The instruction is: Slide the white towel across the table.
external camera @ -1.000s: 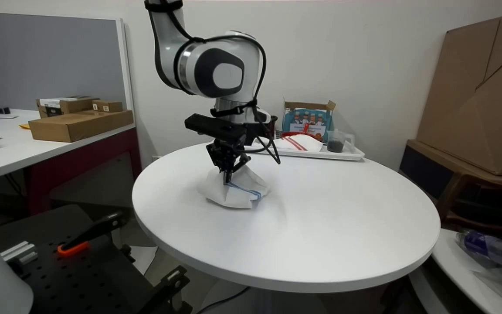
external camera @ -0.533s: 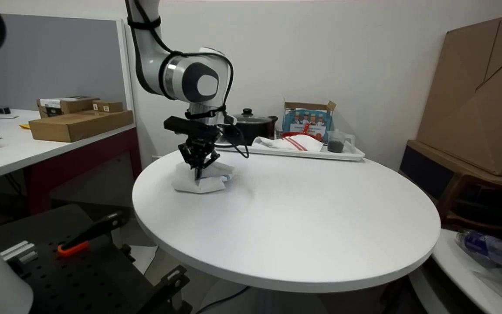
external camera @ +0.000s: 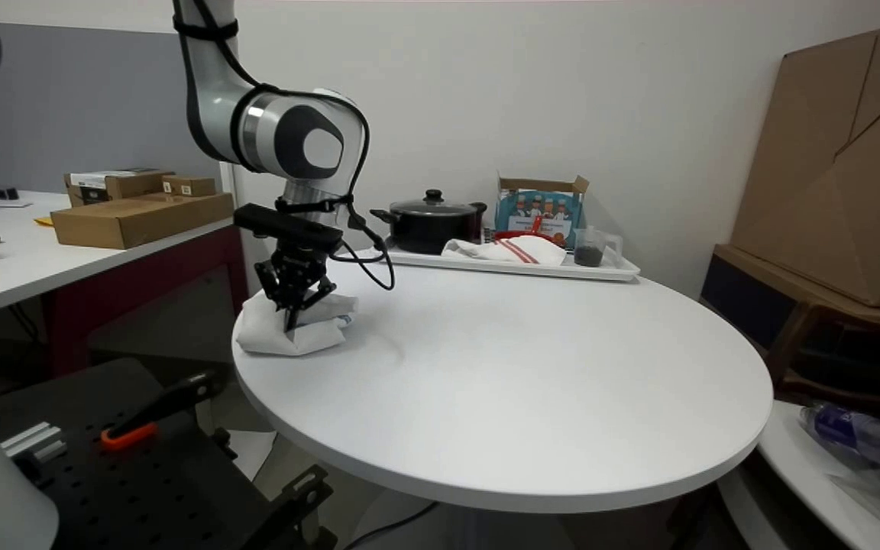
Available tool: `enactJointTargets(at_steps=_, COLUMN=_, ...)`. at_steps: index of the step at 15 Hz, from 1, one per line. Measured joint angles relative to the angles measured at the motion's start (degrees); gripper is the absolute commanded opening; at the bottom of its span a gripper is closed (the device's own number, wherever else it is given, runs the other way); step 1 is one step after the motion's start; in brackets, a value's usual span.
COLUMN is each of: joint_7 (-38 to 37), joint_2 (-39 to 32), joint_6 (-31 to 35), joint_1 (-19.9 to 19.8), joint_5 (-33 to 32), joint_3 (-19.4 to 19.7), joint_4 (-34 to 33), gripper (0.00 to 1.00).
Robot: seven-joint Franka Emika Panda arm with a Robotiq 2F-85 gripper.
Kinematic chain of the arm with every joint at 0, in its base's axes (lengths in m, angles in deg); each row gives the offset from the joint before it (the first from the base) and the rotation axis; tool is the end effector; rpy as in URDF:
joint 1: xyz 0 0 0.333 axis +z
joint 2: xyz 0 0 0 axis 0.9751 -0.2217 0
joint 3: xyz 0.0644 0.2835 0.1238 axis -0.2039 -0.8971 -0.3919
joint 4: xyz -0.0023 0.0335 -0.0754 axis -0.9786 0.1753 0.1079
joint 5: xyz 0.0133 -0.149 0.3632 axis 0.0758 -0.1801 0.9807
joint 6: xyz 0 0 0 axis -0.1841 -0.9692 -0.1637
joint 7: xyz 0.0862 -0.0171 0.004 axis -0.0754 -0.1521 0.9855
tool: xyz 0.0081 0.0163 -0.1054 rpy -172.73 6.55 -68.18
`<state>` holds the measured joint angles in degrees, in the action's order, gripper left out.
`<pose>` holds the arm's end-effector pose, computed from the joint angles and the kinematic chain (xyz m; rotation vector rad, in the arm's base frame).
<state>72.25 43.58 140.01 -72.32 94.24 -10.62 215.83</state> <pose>0.4171 0.1832 0.1310 -2.8654 -0.8222 0.3628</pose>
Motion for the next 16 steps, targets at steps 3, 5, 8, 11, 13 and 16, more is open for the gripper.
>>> enactJointTargets(at_steps=3, joint_7=0.1, joint_2=3.2, joint_6=0.0, joint_1=-1.8, joint_5=0.2, joint_3=1.6, joint_4=5.0, gripper=0.02)
enactJointTargets(at_steps=5, joint_7=0.1, joint_2=4.5, joint_6=0.3, joint_1=-3.2, joint_5=-0.1, joint_3=4.5, joint_4=6.4, gripper=0.02)
enactJointTargets(at_steps=8, joint_7=0.3, joint_2=4.9, joint_6=0.8, joint_1=-5.6, joint_5=-0.4, joint_3=8.3, joint_4=4.5, gripper=0.02)
enactJointTargets(at_steps=11, joint_7=0.1, joint_2=3.5, joint_6=0.7, joint_1=-6.0, joint_5=-0.4, joint_3=9.1, joint_4=-1.1, gripper=0.02)
enactJointTargets(at_steps=13, joint_7=-0.1, joint_2=1.3, joint_6=0.7, joint_1=-4.7, joint_5=-0.4, joint_3=8.5, joint_4=-5.6, gripper=0.02)
enactJointTargets(at_steps=16, joint_7=-0.3, joint_2=-2.7, joint_6=0.7, joint_1=-1.9, joint_5=-0.4, joint_3=7.0, joint_4=-10.4, gripper=0.02)
